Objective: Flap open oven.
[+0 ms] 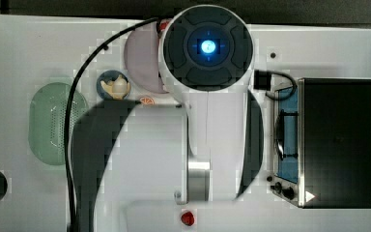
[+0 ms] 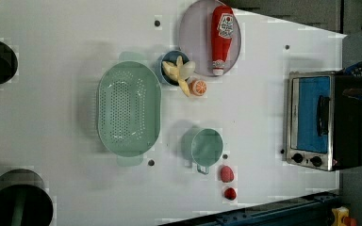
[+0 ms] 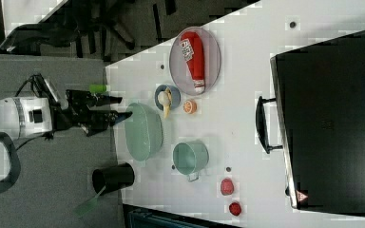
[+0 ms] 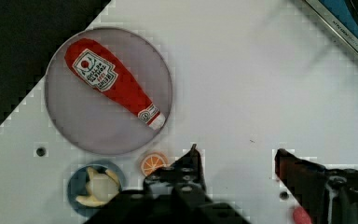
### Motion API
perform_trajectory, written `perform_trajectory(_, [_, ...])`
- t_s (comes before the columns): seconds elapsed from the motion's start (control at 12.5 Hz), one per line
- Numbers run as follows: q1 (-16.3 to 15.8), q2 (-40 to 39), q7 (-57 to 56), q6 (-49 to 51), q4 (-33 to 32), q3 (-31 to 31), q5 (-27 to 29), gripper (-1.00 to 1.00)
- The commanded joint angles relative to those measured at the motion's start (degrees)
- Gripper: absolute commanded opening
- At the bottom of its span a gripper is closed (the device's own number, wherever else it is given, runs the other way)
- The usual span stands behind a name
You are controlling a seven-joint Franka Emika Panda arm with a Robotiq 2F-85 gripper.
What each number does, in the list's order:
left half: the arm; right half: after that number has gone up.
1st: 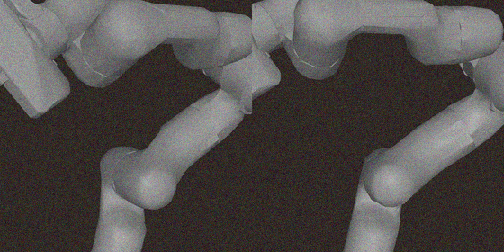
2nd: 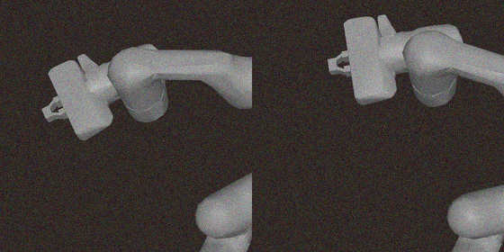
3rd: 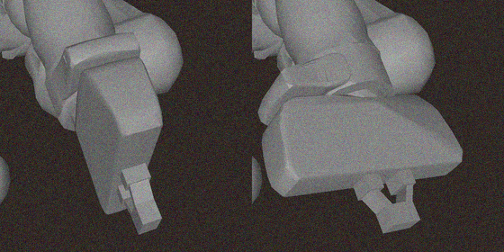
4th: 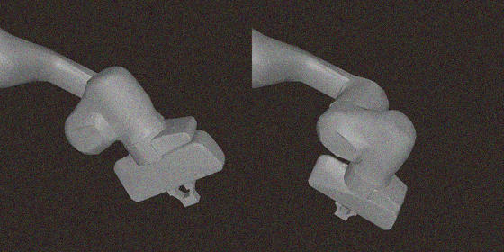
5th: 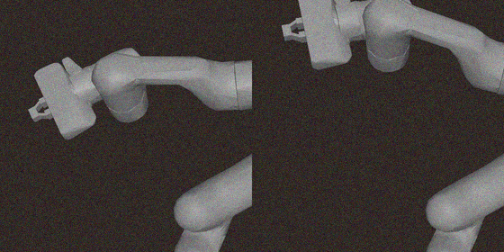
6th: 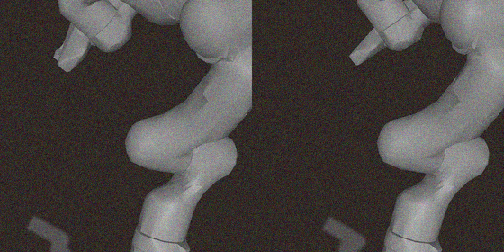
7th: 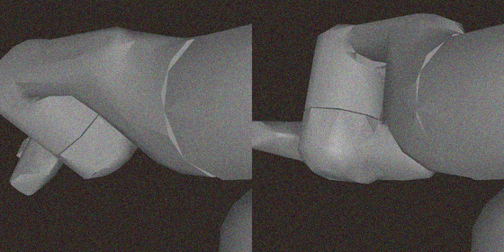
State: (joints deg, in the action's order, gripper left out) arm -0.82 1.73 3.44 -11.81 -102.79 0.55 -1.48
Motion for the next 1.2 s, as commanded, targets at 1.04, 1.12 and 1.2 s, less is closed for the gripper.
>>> perform_trajectory(1.04, [1.27,19.69,-3.43,10.52,-9.2,2.3,0.93,-0.65])
perform_trajectory(1.12, [1.34,19.68,-3.78,10.51,-9.9,2.45,0.9,-0.65])
perform_trajectory(1.2, [1.4,19.68,-5.84,10.5,-10.84,2.69,0.7,-0.65])
